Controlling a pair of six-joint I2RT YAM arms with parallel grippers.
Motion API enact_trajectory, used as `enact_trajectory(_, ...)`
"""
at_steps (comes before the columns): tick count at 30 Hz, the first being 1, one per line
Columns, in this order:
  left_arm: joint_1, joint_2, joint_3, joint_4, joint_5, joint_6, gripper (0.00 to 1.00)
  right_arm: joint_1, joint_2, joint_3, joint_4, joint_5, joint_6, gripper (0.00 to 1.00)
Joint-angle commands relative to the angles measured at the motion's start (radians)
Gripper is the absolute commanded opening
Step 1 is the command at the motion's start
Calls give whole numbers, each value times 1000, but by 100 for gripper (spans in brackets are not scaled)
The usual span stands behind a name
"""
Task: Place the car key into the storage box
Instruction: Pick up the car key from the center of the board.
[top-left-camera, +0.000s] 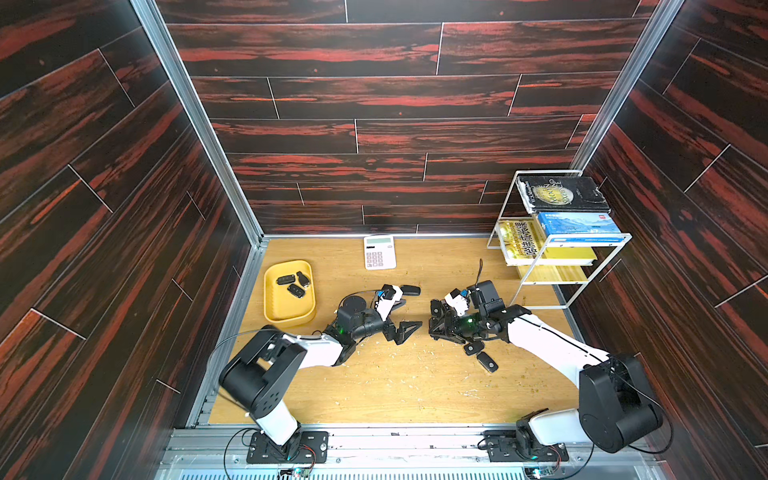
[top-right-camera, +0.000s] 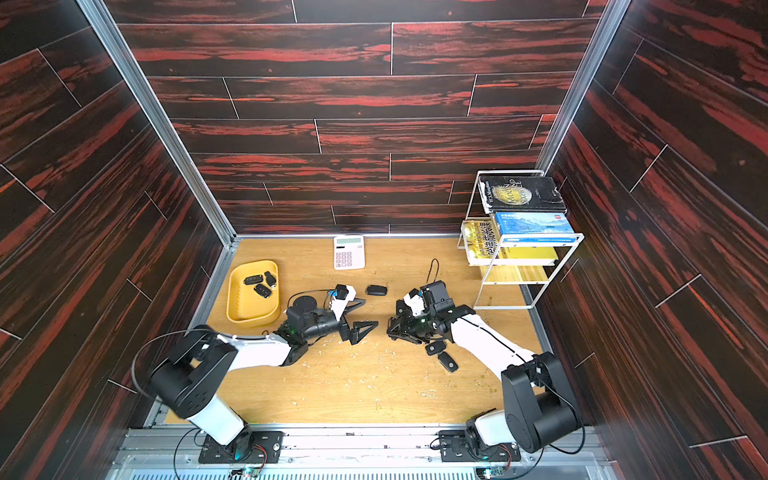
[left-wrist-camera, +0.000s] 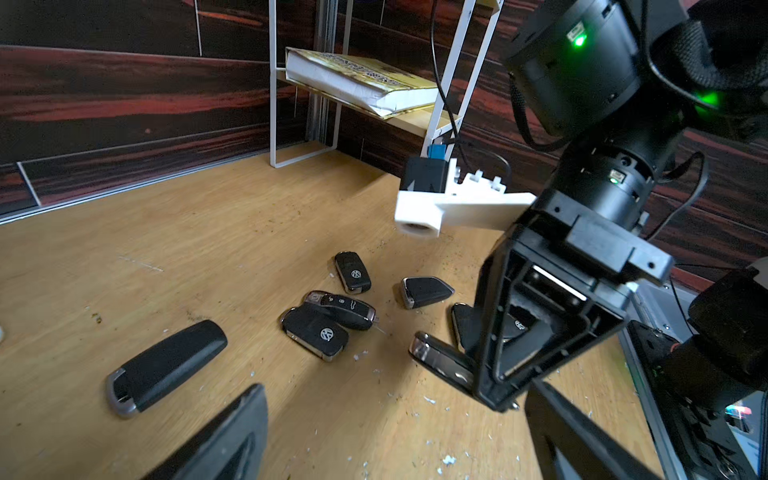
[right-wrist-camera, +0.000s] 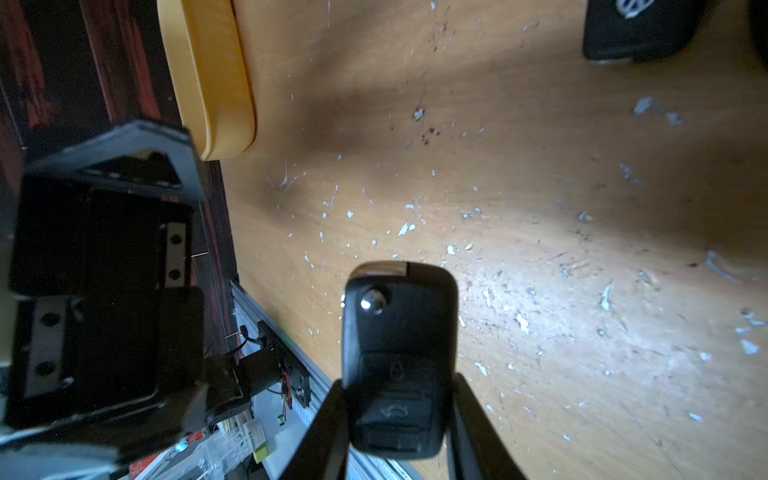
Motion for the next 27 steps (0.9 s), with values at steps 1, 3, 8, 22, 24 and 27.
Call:
enact_trajectory(1, -4, 26, 14, 131, 39, 32, 100, -11, -51, 11, 46, -88, -14, 26)
enact_trajectory(3, -4, 37, 15, 111, 63, 85, 100, -16, -56, 29, 15, -94, -33, 26)
enact_trajectory(8, -11, 6, 60, -87, 116, 172, 98, -31, -50, 75, -53, -97, -69, 27)
enact_trajectory(22, -85, -125, 190, -645, 93, 539, 98, -33, -5, 143, -119, -158, -127, 27)
enact_trajectory(24, -87, -127, 196, -645, 84, 542, 98, -34, -6, 143, -120, -164, -128, 27)
enact_trajectory(27, -87, -123, 204, -654, 64, 561, 98, -34, -8, 139, -117, -175, -129, 27)
